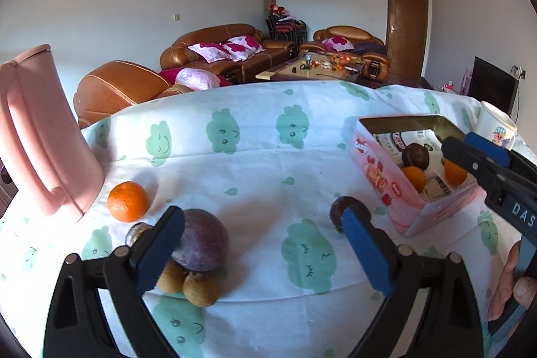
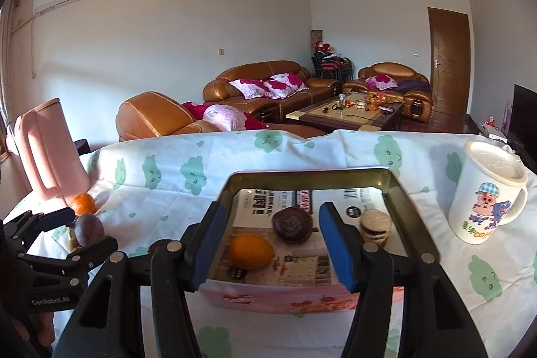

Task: Organize fruits
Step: 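Grasp a mangosteen with the right tool while the left tool grasps the purple fruit, then carry the mangosteen and purple fruit into the pink tin box and release both, then lift both open tools out of the pink tin box, then grasp a longan with the right tool while the left tool grasps another longan, then carry both longans into the pink tin box and open both tools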

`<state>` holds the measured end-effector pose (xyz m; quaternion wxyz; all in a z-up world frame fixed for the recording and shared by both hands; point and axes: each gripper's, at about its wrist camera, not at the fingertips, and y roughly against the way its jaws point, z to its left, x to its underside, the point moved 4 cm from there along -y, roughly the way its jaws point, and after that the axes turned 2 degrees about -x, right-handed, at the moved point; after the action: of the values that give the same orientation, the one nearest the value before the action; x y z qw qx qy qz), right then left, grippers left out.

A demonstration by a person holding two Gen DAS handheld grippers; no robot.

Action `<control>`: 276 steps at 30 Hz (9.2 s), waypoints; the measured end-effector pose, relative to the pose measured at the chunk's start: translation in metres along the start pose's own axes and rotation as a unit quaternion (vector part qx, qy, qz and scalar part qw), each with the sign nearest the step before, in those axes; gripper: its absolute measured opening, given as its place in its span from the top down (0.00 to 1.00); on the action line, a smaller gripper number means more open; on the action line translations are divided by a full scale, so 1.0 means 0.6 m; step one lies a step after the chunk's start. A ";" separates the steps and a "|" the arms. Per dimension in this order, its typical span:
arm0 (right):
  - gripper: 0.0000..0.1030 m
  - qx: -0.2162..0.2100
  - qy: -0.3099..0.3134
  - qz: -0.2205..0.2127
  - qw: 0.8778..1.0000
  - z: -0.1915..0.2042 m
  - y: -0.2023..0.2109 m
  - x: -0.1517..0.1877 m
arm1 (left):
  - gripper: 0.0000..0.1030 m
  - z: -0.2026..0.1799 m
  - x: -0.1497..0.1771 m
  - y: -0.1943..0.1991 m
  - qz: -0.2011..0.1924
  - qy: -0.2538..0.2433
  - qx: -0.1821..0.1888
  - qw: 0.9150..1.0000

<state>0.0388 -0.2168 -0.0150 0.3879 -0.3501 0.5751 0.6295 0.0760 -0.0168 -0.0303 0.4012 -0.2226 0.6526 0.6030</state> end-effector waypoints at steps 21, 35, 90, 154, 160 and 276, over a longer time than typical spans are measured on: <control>0.42 -0.037 0.102 0.161 0.981 0.182 -0.125 0.050 | 0.06 0.103 0.002 -0.042 0.065 -0.020 0.021 0.997; 0.67 0.035 0.189 0.196 0.961 0.185 -0.144 0.064 | 0.20 0.069 0.010 -0.071 0.080 -0.055 0.015 0.995; 0.68 0.081 -0.003 0.004 0.997 -0.120 -0.028 -0.042 | 0.48 -0.219 -0.081 -0.041 -0.042 -0.010 0.123 0.991; 0.30 0.050 -0.083 -0.044 0.994 -0.159 -0.017 -0.033 | 0.00 -0.136 -0.055 -0.039 -0.056 0.027 -0.009 0.998; 0.30 0.061 -0.081 -0.055 0.993 -0.151 -0.005 -0.028 | 0.00 -0.112 -0.036 -0.029 -0.055 0.017 -0.022 0.998; 0.72 -0.113 0.053 0.059 0.990 0.196 -0.037 0.030 | 0.74 0.112 0.035 -0.004 0.015 0.074 -0.035 0.997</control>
<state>0.0511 -0.0972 -0.0300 0.2774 -0.3899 0.5399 0.6925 0.0828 0.0519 -0.0448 0.3349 -0.2708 0.6623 0.6131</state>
